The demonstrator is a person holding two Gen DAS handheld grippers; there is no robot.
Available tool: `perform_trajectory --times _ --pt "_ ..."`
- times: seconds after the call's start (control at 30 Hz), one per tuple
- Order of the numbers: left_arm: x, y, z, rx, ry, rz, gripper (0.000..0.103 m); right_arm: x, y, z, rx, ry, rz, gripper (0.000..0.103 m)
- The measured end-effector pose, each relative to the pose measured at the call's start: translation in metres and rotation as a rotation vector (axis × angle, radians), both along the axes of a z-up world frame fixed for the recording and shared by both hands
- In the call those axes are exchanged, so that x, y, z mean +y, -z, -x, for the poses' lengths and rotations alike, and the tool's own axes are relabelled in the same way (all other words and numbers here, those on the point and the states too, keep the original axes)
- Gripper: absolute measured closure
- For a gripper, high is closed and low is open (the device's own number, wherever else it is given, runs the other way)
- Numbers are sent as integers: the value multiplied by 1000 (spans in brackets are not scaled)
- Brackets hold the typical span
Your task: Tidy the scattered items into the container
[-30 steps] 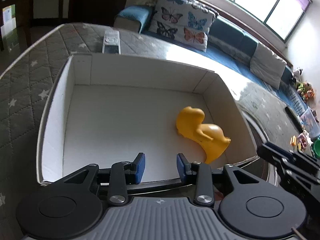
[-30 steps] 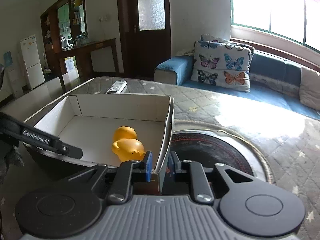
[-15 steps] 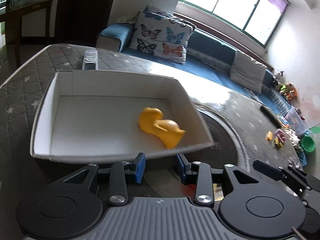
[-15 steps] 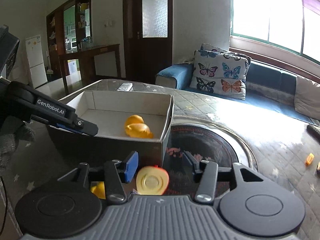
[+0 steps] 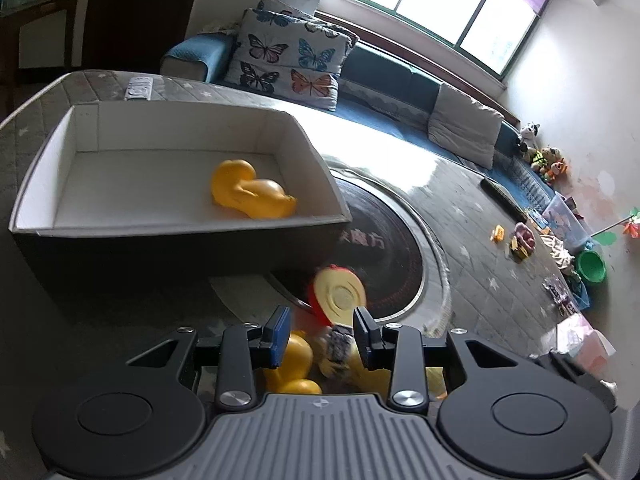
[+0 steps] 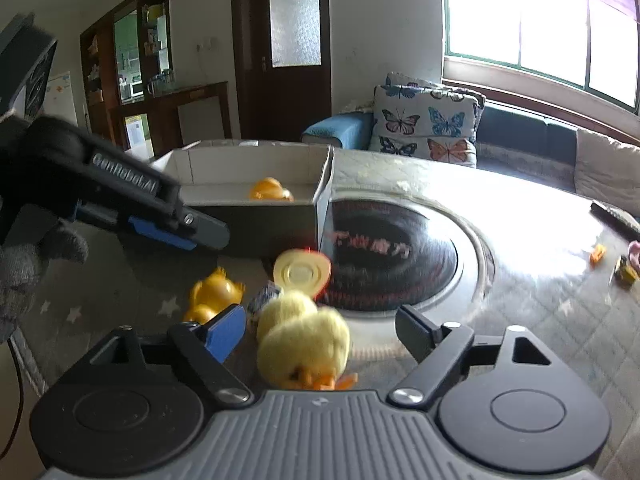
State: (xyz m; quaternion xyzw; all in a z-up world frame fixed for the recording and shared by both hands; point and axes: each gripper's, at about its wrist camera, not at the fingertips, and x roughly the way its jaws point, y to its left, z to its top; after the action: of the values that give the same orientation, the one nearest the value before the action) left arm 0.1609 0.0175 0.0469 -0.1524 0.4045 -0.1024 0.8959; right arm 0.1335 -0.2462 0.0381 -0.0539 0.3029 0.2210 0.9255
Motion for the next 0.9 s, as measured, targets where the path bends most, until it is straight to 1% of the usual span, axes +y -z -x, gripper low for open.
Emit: perform_trajectory --times 0.27,0.47,0.53,0.57,0.63,0.83,0.9 --pt "-24 8 2 13 44 22 66 -1 16 12 22 -5 1 18" --pt "-35 12 -1 28 46 48 65 5 23 7 27 -18 4 22" --pt "-37 13 -3 31 38 57 65 8 26 5 32 -17 6 29" --pt "-37 13 -4 32 36 62 65 8 27 4 35 -16 5 31" --pt "-39 13 -5 32 32 68 65 8 28 4 42 -15 -1 39" --pt "-43 16 -8 44 33 79 65 4 31 5 55 -16 -22 51" --pt "-46 17 -8 46 37 78 65 2 31 8 60 -16 -29 52"
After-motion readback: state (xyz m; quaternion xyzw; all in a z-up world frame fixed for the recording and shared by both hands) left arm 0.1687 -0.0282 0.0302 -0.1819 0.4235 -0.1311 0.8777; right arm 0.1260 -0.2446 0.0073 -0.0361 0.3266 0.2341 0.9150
